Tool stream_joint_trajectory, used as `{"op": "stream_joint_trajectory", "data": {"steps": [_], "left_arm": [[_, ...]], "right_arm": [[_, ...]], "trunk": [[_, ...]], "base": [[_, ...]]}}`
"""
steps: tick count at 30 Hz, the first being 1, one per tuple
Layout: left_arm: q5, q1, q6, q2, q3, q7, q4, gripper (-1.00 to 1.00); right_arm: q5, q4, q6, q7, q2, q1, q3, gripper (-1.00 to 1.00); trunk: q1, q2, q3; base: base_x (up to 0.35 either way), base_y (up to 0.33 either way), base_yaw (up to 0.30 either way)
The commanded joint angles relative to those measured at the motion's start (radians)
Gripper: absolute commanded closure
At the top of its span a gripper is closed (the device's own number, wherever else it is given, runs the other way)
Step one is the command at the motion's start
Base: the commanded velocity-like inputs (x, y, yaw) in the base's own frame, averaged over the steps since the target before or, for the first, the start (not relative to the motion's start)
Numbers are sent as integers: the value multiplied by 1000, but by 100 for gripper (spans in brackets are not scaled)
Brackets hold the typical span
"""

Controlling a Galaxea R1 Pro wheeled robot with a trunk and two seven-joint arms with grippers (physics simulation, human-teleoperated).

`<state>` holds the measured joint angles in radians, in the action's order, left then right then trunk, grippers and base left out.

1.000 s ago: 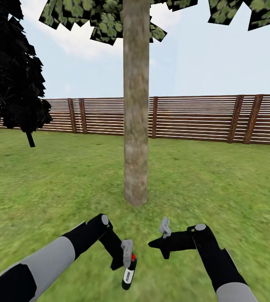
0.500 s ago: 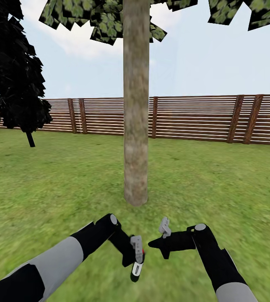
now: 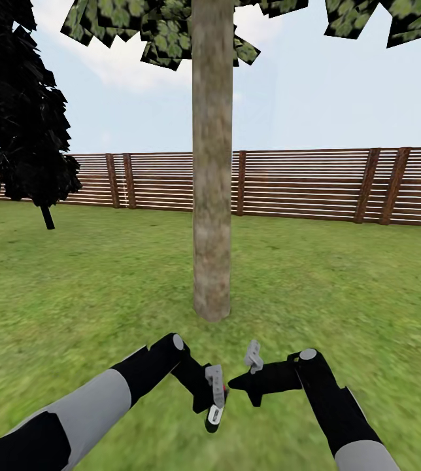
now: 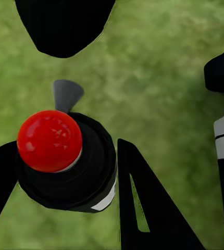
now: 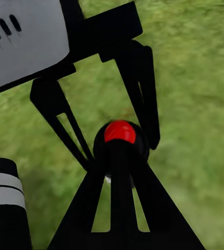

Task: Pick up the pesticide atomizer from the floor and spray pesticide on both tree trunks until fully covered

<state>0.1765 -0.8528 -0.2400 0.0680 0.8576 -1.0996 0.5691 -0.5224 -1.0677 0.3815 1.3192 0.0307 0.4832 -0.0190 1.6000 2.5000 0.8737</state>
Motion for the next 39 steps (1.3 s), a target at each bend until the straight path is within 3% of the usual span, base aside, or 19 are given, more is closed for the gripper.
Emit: {"op": "stream_joint_trajectory", "data": {"steps": [1,12,34,36,39], "left_arm": [[0,0,1,0,0,-3,0,100],[0,0,5,1,0,-43,1,100],[-2,0,4,0,-3,-45,28,100],[0,0,4,-9,-3,-45,25,100],[2,0,1,-74,-2,-44,22,100]], "right_arm": [[0,0,0,0,0,0,0,100],[0,0,0,-1,0,0,1,100],[0,0,0,-2,0,0,2,100],[0,0,0,-2,0,0,2,100],[-1,0,-1,-2,-1,0,2,100]], "trunk": [[0,0,0],[0,0,0],[0,0,0],[0,0,0],[0,0,0]], "base": [[0,0,0],[0,0,0],[0,0,0],[0,0,0],[0,0,0]]}}
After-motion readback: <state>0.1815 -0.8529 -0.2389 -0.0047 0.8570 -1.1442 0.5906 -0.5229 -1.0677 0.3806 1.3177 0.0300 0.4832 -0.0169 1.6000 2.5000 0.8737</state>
